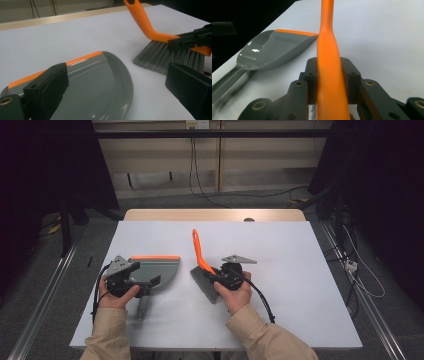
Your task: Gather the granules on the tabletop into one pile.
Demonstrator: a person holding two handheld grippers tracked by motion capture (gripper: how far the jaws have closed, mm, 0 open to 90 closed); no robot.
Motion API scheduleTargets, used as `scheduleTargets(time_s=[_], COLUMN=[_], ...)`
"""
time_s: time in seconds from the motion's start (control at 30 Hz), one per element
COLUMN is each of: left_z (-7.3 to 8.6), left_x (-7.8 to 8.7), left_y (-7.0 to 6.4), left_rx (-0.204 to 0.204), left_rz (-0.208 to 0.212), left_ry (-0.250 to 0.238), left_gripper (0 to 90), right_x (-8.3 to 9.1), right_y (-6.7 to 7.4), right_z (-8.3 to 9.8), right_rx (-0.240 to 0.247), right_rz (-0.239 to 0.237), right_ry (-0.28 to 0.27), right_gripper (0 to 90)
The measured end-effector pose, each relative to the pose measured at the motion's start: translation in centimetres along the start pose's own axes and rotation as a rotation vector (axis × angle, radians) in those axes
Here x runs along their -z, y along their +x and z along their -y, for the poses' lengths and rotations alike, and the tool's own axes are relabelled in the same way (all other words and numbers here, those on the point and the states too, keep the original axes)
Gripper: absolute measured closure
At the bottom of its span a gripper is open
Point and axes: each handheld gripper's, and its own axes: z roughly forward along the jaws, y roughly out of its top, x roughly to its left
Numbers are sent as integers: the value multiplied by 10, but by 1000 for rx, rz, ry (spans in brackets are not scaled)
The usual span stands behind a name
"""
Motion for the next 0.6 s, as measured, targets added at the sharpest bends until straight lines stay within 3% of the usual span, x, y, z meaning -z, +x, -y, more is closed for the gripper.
scheduleTargets(time_s=[0.37,0.6], left_z=[0,0], left_x=[-1,-1], left_y=[-2,-1], left_rx=[4,3], left_rz=[1,1], left_ry=[-3,-2], left_gripper=[47,47], right_x=[16,13], right_y=[-13,-15], right_z=[1,-3], right_rx=[-13,-78], right_rz=[28,-32], right_ry=[3,-18], right_gripper=[709,712])
